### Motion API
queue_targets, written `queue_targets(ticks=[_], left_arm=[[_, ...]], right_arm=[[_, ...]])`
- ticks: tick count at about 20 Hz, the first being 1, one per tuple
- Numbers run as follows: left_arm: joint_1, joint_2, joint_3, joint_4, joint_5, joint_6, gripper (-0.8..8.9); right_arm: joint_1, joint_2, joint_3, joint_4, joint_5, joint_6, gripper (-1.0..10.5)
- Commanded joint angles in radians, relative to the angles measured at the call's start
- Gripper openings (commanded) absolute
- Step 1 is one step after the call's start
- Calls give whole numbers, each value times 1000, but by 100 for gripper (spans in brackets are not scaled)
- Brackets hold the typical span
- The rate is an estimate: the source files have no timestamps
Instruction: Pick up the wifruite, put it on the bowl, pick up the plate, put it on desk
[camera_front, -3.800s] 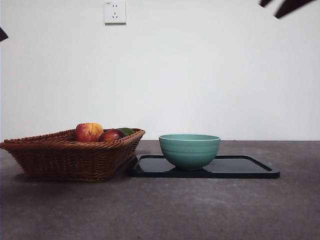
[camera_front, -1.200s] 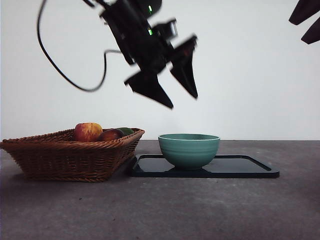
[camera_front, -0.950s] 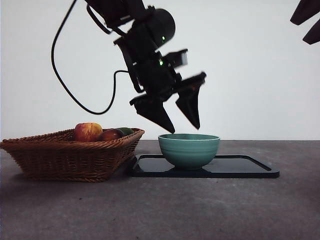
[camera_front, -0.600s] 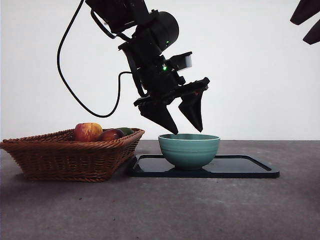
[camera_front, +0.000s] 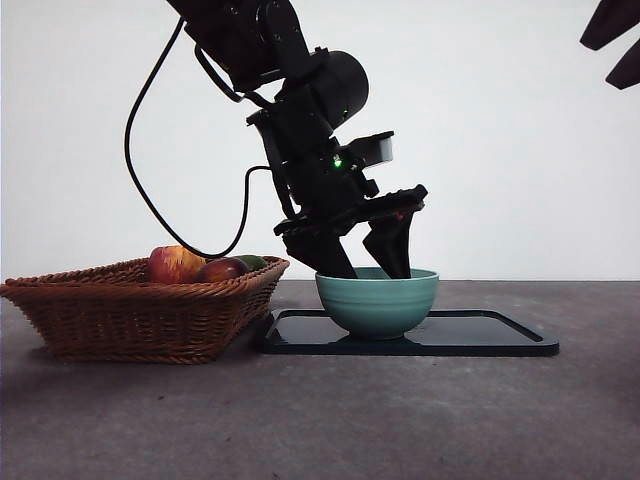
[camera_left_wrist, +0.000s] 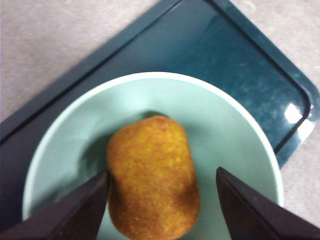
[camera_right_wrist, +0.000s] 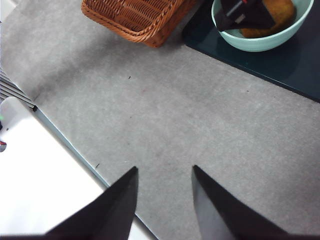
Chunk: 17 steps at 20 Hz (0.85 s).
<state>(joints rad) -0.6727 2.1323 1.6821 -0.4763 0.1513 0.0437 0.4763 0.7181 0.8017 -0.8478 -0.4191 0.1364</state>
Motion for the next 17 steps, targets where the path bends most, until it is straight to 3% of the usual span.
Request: queue_targets(ticks=[1, 3, 6, 17], left_arm=[[-11, 45, 26, 5, -5, 16, 344], [-16, 45, 26, 12, -6, 20, 325], [-18, 45, 26, 18, -6, 19, 179], [-18, -79, 94, -51, -5, -8, 173]], right_arm=[[6, 3, 8, 9, -3, 9, 172], [6, 3, 8, 9, -3, 9, 172], [6, 3, 8, 9, -3, 9, 172], [6, 3, 8, 9, -2, 8, 172]])
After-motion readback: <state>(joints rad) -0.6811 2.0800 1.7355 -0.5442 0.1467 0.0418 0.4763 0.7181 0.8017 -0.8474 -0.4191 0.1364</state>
